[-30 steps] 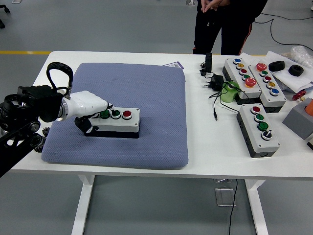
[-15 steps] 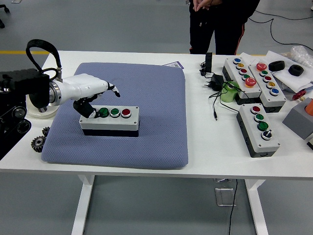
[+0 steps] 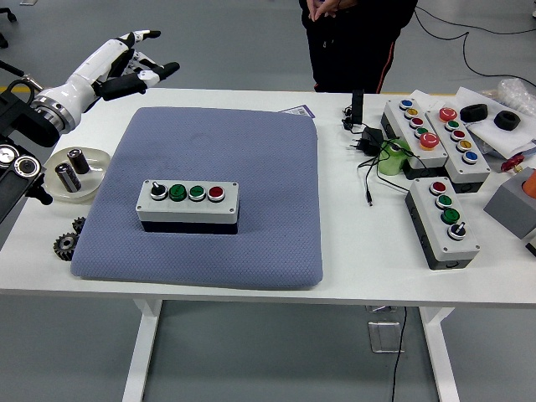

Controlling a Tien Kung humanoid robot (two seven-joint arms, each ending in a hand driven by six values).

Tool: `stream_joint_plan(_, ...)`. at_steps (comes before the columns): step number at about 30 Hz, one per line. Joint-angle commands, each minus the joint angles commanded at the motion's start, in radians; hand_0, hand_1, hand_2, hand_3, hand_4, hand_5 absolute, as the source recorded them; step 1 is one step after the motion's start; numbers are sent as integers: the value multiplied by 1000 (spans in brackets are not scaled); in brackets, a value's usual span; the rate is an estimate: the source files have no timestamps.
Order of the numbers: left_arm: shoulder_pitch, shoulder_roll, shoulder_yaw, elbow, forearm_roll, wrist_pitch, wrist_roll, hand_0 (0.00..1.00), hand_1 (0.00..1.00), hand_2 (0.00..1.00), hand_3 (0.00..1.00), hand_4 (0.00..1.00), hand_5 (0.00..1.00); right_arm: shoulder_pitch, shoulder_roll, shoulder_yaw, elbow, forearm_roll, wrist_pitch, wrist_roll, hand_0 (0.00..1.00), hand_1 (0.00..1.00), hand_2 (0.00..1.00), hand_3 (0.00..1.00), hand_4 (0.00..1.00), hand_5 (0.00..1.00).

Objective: Pick up the button,place it on the desk,press the button,press the button

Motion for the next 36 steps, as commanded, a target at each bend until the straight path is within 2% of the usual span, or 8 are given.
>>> stream_joint_plan(5, 15, -9, -23, 88, -214, -35, -35, 846, 886, 946, 998, 829, 944, 0, 0, 2, 0, -2, 0, 0, 797, 777, 771, 616, 253, 189)
stream_joint_plan(6, 19, -10, -25, 105, -254, -34, -43, 865, 895, 953, 998, 813, 998, 0, 0, 3, 0, -3, 0, 0, 797, 777, 771, 616, 253, 188)
stream_joint_plan(11, 33, -15, -34, 152, -468, -18, -69, 865, 895, 953, 998, 813, 998, 0, 1, 8, 0, -8, 0, 0, 797, 777, 771, 616, 253, 188)
stream_joint_plan(14, 38, -17, -38, 165, -556, -19, -67, 873, 900, 954, 995, 800, 998, 0, 1, 13, 0, -12, 0, -1, 797, 777, 770, 617, 252, 189)
stream_joint_plan(36, 57, -22, -71, 160, -560, -31, -79, 887, 909, 952, 992, 805, 998, -2, 4, 46, 0, -42, 0, -5, 797, 776, 770, 616, 252, 188)
